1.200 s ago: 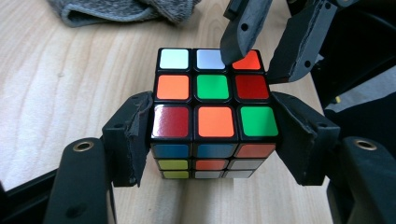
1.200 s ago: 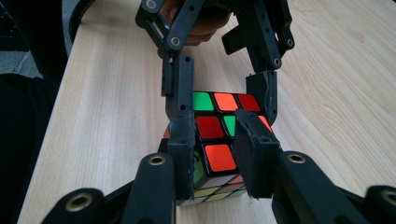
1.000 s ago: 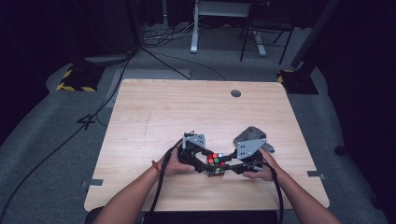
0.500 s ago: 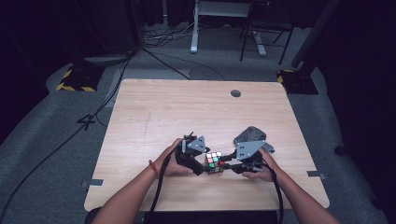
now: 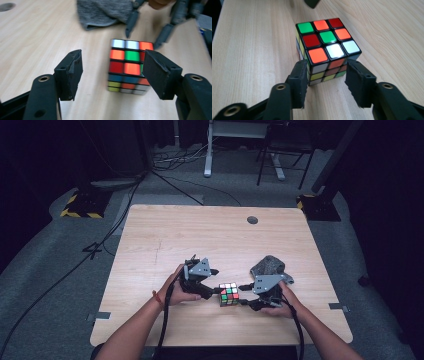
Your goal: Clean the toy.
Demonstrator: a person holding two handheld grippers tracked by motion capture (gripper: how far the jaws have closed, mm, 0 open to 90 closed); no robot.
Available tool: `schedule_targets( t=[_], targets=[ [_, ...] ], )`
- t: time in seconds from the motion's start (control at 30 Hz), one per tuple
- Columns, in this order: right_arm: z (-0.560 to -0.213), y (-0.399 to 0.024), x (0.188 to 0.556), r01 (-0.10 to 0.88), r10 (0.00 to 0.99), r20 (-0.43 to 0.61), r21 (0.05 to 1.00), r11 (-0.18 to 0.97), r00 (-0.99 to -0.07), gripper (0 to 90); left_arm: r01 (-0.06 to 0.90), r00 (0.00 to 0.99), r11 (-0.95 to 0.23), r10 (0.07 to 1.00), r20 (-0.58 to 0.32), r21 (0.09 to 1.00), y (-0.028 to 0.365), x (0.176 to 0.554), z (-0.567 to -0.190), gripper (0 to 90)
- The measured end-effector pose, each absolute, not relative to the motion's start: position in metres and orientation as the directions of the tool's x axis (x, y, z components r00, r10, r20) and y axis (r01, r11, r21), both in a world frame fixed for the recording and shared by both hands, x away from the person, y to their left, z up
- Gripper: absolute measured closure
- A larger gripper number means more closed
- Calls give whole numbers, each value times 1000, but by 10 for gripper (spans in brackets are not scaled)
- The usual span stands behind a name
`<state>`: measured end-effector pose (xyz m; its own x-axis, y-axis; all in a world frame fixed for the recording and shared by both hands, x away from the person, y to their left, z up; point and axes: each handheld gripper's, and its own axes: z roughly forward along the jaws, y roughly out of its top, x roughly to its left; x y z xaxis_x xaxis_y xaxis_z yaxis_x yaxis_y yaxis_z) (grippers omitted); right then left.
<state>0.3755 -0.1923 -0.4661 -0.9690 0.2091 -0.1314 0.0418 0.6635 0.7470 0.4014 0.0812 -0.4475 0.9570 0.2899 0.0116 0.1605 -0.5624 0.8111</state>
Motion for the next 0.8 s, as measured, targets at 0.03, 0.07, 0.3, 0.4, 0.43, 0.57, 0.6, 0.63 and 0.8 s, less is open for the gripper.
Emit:
schedule_targets(
  t=[0.03,0.07,0.3,0.4,0.43,0.57,0.6,0.63,0.8],
  targets=[
    [-467,-192,376,48,215,-129,747,664,-968,495,162,956,-569,293,14,806,80,403,-448,347],
    [-467,-192,376,49,217,-130,746,665,-967,491,169,956,-572,295,9,803,78,405,-449,347],
    [-469,-191,377,51,221,-128,753,657,-967,513,203,942,-570,335,0,796,72,415,-458,375],
    [-468,-190,376,38,204,-130,751,659,-970,550,232,930,-545,368,-19,806,76,418,-457,371],
    [-468,-190,376,38,207,-133,751,659,-969,555,235,928,-547,372,-18,804,77,418,-457,368],
    [-467,-189,377,38,204,-126,759,650,-971,587,233,929,-552,371,-14,801,74,421,-459,367],
    [-467,-189,377,35,202,-129,757,652,-971,590,234,928,-552,371,-15,800,73,421,-459,370],
    [-467,-189,377,33,201,-131,758,651,-971,603,238,926,-553,377,-14,798,72,422,-459,372],
    [-464,-189,376,20,194,-135,770,637,-972,658,261,911,-555,413,-10,790,78,427,-462,387]
  ],
)
